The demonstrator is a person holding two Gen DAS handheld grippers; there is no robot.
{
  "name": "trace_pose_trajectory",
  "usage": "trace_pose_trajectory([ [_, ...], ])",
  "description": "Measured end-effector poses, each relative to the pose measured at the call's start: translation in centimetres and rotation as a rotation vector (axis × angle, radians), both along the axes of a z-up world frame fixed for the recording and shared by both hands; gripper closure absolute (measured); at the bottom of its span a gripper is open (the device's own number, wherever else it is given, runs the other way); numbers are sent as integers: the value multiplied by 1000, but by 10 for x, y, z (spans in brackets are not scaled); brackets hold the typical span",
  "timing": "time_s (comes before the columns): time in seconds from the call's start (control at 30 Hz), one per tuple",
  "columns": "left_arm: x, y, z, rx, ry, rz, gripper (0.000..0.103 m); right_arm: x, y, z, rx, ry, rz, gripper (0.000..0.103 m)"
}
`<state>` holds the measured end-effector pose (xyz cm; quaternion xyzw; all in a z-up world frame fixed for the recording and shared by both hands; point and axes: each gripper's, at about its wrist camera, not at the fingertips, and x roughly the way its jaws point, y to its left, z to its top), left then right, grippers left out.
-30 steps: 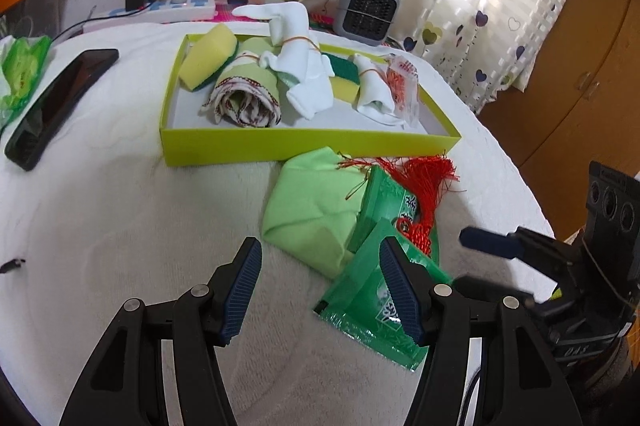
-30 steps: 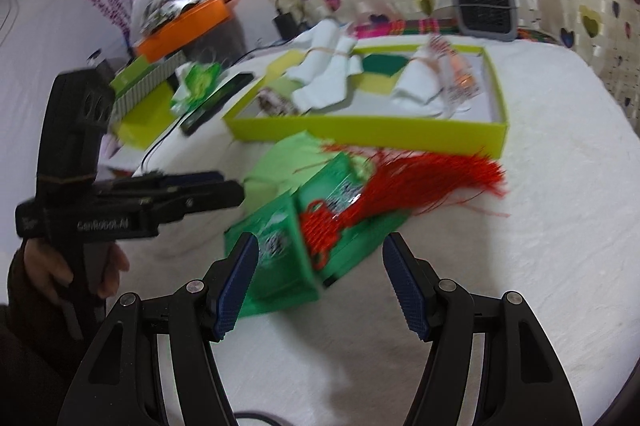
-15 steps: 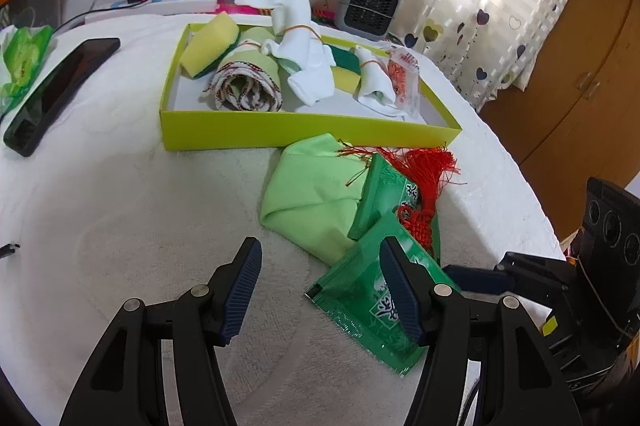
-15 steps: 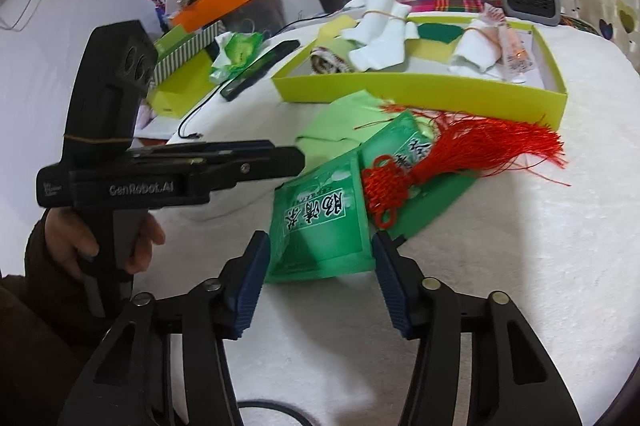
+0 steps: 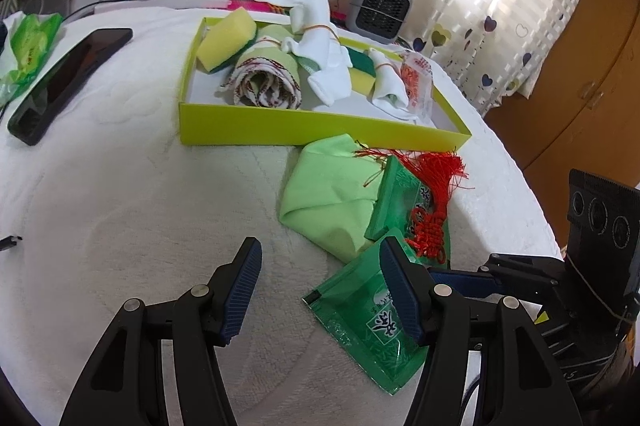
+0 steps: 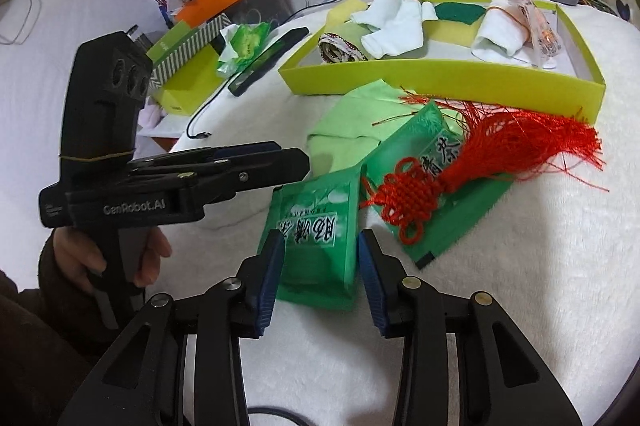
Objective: Organize soft objects
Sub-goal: 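Move the right tool to the green printed packet and grasp it, then lift the green printed packet with the right tool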
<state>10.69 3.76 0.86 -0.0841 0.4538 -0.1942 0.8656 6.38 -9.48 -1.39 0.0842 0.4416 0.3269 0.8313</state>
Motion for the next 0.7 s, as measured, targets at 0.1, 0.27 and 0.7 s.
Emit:
trace_pose_trajectory([
  [0.1,0,4,0,-5,-1,13,42,0,7,2,-50,-21,2,64],
  [0.27,1,8,0,-7,-1,20,42,-10,24,5,-197,-100,11,64],
  [0.7,1,14,1,-6,0,33,42,-18,27,7,-263,-159,-18,97],
])
